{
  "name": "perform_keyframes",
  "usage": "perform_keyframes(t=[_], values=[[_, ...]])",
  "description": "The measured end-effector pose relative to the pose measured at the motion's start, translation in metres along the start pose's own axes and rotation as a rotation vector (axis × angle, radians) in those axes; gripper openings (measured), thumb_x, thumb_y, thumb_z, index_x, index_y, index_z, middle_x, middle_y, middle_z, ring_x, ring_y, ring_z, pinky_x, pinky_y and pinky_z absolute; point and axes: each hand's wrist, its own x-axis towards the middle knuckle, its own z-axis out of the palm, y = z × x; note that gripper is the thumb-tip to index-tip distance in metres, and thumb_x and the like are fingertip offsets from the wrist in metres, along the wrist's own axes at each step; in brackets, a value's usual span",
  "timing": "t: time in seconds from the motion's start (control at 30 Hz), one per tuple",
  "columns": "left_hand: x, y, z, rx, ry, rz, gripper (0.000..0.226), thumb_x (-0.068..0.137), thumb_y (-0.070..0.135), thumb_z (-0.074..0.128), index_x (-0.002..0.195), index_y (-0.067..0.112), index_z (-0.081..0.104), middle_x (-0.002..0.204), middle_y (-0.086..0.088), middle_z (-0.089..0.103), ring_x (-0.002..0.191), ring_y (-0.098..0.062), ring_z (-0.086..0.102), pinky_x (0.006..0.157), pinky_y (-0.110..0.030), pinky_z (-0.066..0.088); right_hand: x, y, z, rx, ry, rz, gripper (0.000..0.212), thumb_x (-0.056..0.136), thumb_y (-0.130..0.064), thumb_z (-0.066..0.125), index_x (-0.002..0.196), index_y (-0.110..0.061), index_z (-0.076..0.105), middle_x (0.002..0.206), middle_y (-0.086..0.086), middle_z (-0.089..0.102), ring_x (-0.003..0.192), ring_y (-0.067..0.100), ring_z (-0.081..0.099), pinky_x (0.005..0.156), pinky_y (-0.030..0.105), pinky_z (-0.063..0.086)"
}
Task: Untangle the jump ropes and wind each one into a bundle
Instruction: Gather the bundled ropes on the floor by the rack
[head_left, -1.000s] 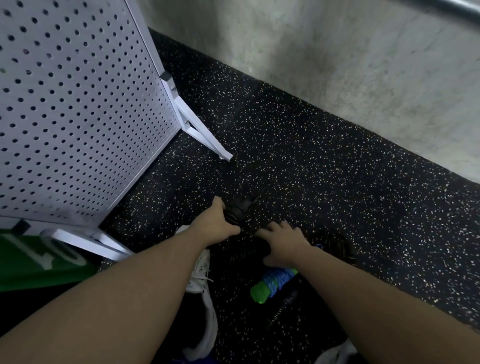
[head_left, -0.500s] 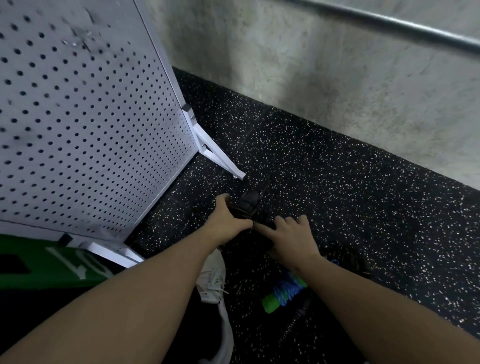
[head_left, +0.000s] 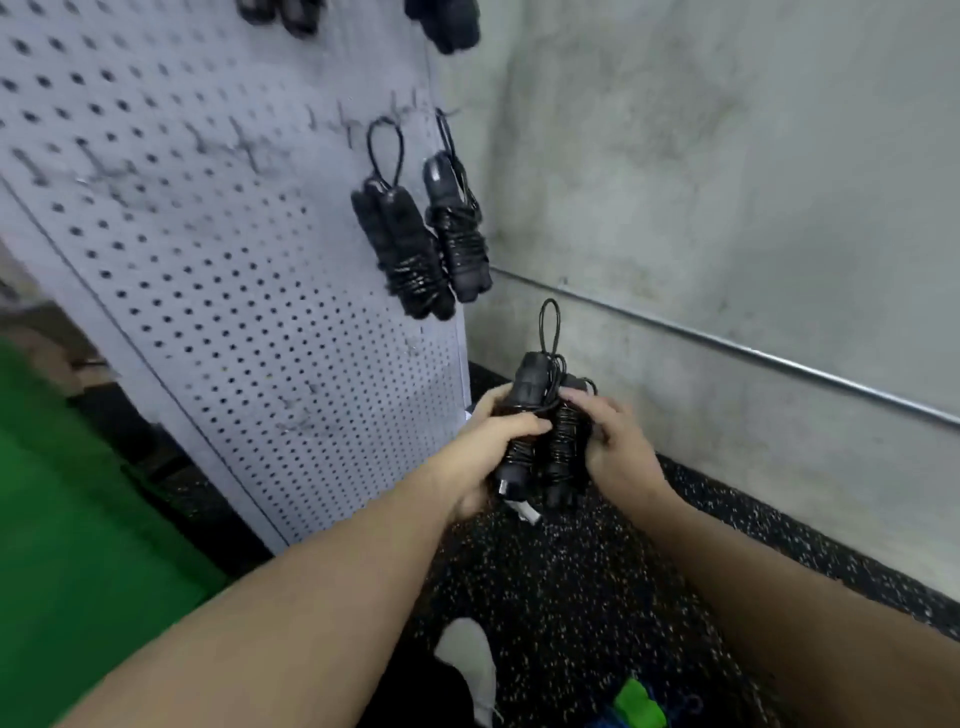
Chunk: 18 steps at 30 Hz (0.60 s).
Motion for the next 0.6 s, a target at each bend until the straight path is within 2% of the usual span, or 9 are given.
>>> perform_keyframes(t=[0.07, 0.1, 0.17, 0.23, 0.27, 0.33, 0.4, 0.5, 0.6], values=[[-0.016, 0.022, 0.000, -0.027, 0.027, 0.083, 0.048, 0.090, 0.005, 0.070, 0.128, 0.031, 0.056, 0.112, -0.009, 0.072, 0.090, -0.025, 0.072, 0.066, -0.033, 0.058, 0.005, -0.037, 0.001, 0.241, 0.072, 0.045, 0.044, 0.099, 0.000, 0.043, 0.124, -0.035, 0.050, 0.128, 0.003, 0.055, 0.107, 0.010, 0.058, 0.094, 0.016, 0.048], [-0.027, 0.034, -0.001, -0.017, 0.050, 0.128, 0.051, 0.090, 0.004, 0.070, 0.130, 0.032, 0.055, 0.114, -0.008, 0.072, 0.092, -0.024, 0.072, 0.068, -0.033, 0.058, 0.006, -0.056, 0.002, 0.336, 0.114, 0.065, 0.033, 0.101, -0.005, 0.047, 0.125, -0.027, 0.045, 0.129, 0.002, 0.053, 0.106, 0.008, 0.058, 0.082, 0.009, 0.048], [-0.050, 0.053, -0.005, -0.005, 0.098, 0.226, 0.057, 0.089, 0.004, 0.072, 0.135, 0.031, 0.053, 0.120, -0.006, 0.070, 0.096, -0.023, 0.071, 0.070, -0.034, 0.057, 0.005, -0.088, 0.008, 0.440, 0.166, 0.077, 0.042, 0.099, -0.016, 0.059, 0.135, -0.021, 0.037, 0.135, -0.005, 0.045, 0.110, 0.006, 0.055, 0.070, 0.002, 0.043], [-0.073, 0.065, -0.010, -0.013, 0.161, 0.304, 0.063, 0.087, 0.008, 0.076, 0.138, 0.036, 0.050, 0.123, -0.002, 0.069, 0.099, -0.021, 0.071, 0.069, -0.033, 0.056, 0.002, -0.112, 0.015, 0.571, 0.138, 0.095, 0.071, 0.096, -0.023, 0.067, 0.153, -0.021, 0.025, 0.143, -0.010, 0.042, 0.118, 0.004, 0.053, 0.075, 0.007, 0.046], [-0.084, 0.070, -0.014, -0.011, 0.194, 0.347, 0.064, 0.087, 0.010, 0.077, 0.137, 0.040, 0.050, 0.123, 0.001, 0.069, 0.099, -0.020, 0.071, 0.067, -0.032, 0.055, 0.000, -0.124, 0.018, 0.678, 0.099, 0.108, 0.079, 0.094, -0.022, 0.069, 0.156, -0.021, 0.021, 0.144, -0.006, 0.047, 0.119, 0.008, 0.058, 0.077, 0.013, 0.051], [-0.109, 0.076, -0.022, 0.016, 0.241, 0.415, 0.063, 0.087, 0.013, 0.077, 0.134, 0.044, 0.050, 0.118, 0.003, 0.070, 0.091, -0.018, 0.071, 0.058, -0.028, 0.052, -0.003, -0.143, 0.022, 0.830, 0.005, 0.122, 0.070, 0.092, -0.015, 0.070, 0.152, -0.019, 0.034, 0.134, 0.004, 0.063, 0.111, 0.016, 0.068, 0.082, 0.029, 0.058], [-0.129, 0.080, -0.029, 0.045, 0.261, 0.479, 0.064, 0.087, 0.011, 0.077, 0.136, 0.042, 0.048, 0.112, 0.003, 0.071, 0.085, -0.014, 0.072, 0.058, -0.025, 0.054, -0.007, -0.159, 0.025, 0.823, -0.074, 0.074, 0.054, 0.092, -0.012, 0.070, 0.140, -0.026, 0.051, 0.125, 0.003, 0.070, 0.112, 0.019, 0.069, 0.097, 0.042, 0.055], [-0.154, 0.086, -0.036, 0.060, 0.315, 0.559, 0.067, 0.087, 0.009, 0.077, 0.139, 0.037, 0.045, 0.106, 0.003, 0.072, 0.081, -0.006, 0.073, 0.070, -0.028, 0.060, -0.013, -0.186, 0.030, 0.804, -0.098, 0.016, 0.062, 0.092, -0.010, 0.070, 0.146, -0.031, 0.047, 0.122, -0.005, 0.071, 0.115, 0.016, 0.067, 0.104, 0.045, 0.051], [-0.175, 0.104, -0.034, 0.094, 0.390, 0.661, 0.067, 0.086, 0.013, 0.079, 0.136, 0.039, 0.043, 0.107, 0.001, 0.072, 0.082, -0.009, 0.071, 0.076, -0.029, 0.060, -0.012, -0.217, 0.034, 0.766, -0.041, -0.073, 0.063, 0.091, -0.011, 0.071, 0.146, -0.033, 0.047, 0.120, -0.011, 0.071, 0.110, 0.012, 0.068, 0.098, 0.040, 0.054]])
